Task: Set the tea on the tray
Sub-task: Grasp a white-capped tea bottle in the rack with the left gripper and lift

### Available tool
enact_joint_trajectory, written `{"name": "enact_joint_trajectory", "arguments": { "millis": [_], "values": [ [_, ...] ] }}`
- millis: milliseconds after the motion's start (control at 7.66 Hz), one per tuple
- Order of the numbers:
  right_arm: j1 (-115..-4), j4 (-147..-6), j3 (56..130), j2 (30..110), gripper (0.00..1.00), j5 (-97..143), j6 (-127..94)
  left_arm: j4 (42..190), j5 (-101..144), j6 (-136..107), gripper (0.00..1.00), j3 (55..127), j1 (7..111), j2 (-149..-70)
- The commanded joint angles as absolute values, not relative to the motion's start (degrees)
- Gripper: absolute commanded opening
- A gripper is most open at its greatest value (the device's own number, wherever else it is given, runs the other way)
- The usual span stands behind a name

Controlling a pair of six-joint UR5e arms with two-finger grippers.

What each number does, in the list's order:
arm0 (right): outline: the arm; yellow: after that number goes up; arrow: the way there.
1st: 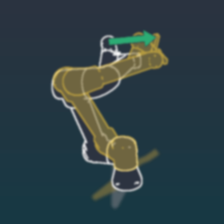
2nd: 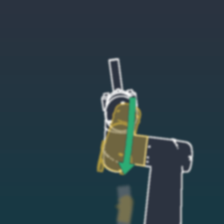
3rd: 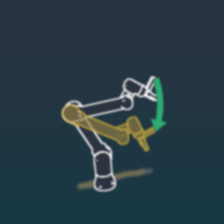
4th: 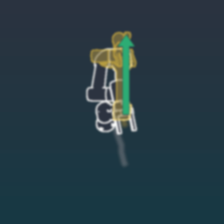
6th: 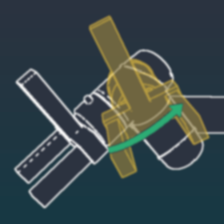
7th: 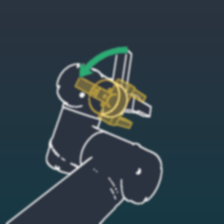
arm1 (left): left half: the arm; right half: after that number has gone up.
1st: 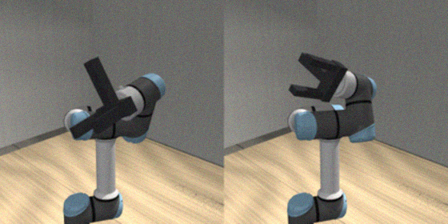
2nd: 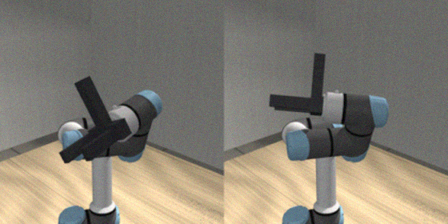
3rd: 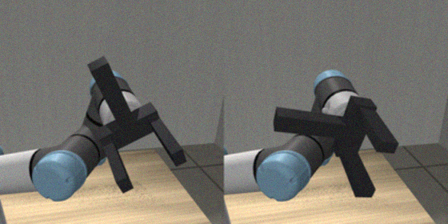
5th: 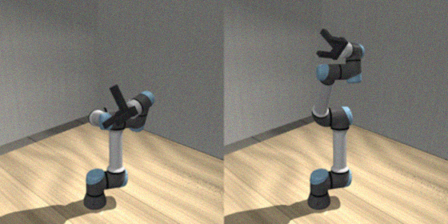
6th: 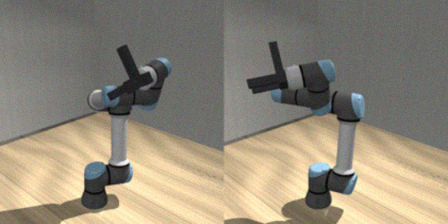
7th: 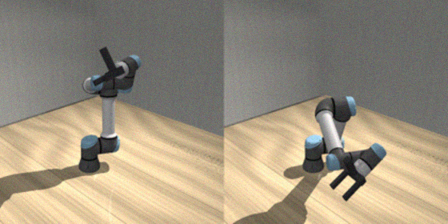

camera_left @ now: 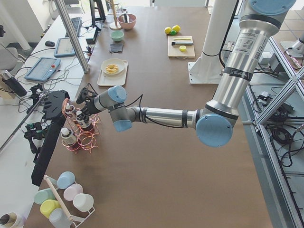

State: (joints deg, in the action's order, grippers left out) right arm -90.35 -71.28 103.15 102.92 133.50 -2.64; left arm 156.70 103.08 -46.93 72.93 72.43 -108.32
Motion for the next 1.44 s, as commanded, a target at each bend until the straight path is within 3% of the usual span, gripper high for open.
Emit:
{"name": "enact_joint_trajectory", "arguments": {
  "millis": [0,653,1045,1306],
  "values": [
    [-90.4,-71.3,103.1,103.0,1.00,133.5,-2.6,149.9,111.6,-46.8,0.00,79.7,78.2,-108.3],
    [-90.4,-71.3,103.3,103.1,1.00,133.6,-2.5,138.0,124.2,-44.3,0.00,99.5,85.8,-106.9],
    [-90.4,-71.3,103.4,103.2,1.00,133.6,-2.6,134.9,124.2,-33.2,0.00,110.1,77.3,-104.9],
    [-90.4,-71.3,103.4,103.2,1.00,133.9,-2.8,132.0,123.6,-33.2,0.00,110.7,69.5,-109.0]
  ]
}}
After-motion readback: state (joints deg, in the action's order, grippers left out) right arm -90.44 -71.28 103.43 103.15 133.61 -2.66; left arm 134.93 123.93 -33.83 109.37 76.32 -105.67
